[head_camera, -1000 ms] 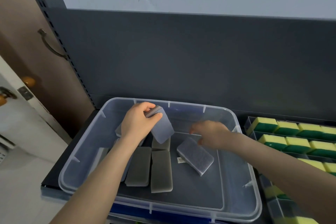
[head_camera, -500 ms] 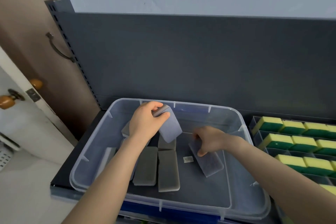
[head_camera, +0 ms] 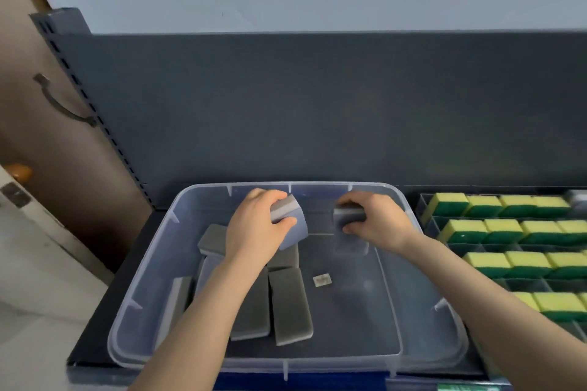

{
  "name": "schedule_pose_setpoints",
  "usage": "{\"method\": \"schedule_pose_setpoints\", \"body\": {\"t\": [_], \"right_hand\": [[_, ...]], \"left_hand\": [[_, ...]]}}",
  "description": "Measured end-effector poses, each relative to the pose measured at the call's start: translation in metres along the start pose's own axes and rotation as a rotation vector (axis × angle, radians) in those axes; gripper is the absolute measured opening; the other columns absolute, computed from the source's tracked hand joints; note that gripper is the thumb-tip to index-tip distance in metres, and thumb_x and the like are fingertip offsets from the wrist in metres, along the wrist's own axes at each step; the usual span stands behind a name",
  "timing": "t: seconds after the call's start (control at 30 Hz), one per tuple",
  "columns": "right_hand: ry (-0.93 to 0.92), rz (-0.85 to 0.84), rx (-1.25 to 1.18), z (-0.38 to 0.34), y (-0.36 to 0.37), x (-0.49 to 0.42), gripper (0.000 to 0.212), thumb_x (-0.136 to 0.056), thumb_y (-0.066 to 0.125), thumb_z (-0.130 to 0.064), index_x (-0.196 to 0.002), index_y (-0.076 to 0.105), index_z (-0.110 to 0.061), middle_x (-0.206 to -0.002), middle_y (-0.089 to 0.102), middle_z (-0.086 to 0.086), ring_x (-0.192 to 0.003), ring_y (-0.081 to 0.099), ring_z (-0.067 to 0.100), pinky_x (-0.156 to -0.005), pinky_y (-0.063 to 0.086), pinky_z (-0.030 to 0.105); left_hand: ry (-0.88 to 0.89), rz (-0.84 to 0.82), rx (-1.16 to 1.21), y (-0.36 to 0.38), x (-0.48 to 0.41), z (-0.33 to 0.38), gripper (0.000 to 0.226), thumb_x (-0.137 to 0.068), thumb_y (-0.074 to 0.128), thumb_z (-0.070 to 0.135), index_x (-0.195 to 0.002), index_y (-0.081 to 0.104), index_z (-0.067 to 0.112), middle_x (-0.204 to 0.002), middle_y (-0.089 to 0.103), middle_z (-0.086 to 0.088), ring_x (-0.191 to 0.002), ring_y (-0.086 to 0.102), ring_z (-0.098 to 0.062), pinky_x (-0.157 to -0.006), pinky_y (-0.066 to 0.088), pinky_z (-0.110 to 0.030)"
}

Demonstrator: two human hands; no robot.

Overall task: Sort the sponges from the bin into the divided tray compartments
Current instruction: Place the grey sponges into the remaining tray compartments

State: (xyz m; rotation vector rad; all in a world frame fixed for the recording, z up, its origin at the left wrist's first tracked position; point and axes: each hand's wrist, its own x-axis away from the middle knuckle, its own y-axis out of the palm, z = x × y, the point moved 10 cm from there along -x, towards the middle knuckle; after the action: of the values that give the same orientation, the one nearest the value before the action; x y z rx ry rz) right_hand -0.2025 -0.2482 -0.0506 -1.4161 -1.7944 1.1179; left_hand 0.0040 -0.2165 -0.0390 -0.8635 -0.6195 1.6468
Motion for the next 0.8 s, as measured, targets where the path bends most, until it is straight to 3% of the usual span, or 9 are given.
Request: {"method": "schedule_pose_setpoints", "body": {"t": [0.17, 0.33, 0.53, 0.8], "right_hand": [[-0.011, 0.166, -0.04, -0.005, -0.033, 0.026, 0.044, -0.072, 0.073, -0.015, -0.114, 0.061, -0.021, -0.11, 0.067, -0.005, -0.104, 0.06, 0.018, -0.088, 0.046, 0.028], [-0.017, 0.216, -0.045, -0.011, -0.055, 0.054, 0.049, -0.074, 0.073, -0.013, -0.121, 0.06, -0.016, -0.118, 0.065, -0.001, -0.111, 0.057, 0.02, -0.093, 0.041, 0.025], [-0.005, 0.297, -0.053, -0.001, -0.098, 0.079, 0.047, -0.073, 0.074, -0.014, -0.118, 0.061, -0.017, -0.115, 0.065, -0.002, -0.109, 0.058, 0.018, -0.087, 0.038, 0.019], [0.011, 0.403, -0.041, 0.042, -0.179, 0.142, 0.044, -0.073, 0.073, -0.022, -0.115, 0.061, -0.026, -0.111, 0.065, -0.01, -0.104, 0.059, 0.014, -0.089, 0.048, 0.031]], "left_hand": [[0.09, -0.024, -0.016, 0.001, 0.006, 0.018, 0.039, -0.082, 0.069, 0.025, -0.12, 0.059, 0.03, -0.118, 0.056, 0.015, -0.105, 0.053, -0.01, -0.076, 0.04, -0.024], [0.156, -0.089, 0.006, 0.007, 0.014, 0.039, 0.039, -0.083, 0.07, 0.024, -0.12, 0.06, 0.031, -0.119, 0.059, 0.017, -0.11, 0.052, -0.009, -0.082, 0.039, -0.023], [0.262, -0.139, -0.031, 0.001, 0.015, 0.089, 0.037, -0.084, 0.068, 0.028, -0.119, 0.06, 0.033, -0.116, 0.059, 0.017, -0.108, 0.054, -0.009, -0.078, 0.038, -0.024], [0.406, -0.097, 0.036, -0.001, 0.03, 0.206, 0.037, -0.081, 0.07, 0.028, -0.117, 0.061, 0.033, -0.112, 0.059, 0.016, -0.103, 0.055, -0.01, -0.082, 0.044, -0.029]]}}
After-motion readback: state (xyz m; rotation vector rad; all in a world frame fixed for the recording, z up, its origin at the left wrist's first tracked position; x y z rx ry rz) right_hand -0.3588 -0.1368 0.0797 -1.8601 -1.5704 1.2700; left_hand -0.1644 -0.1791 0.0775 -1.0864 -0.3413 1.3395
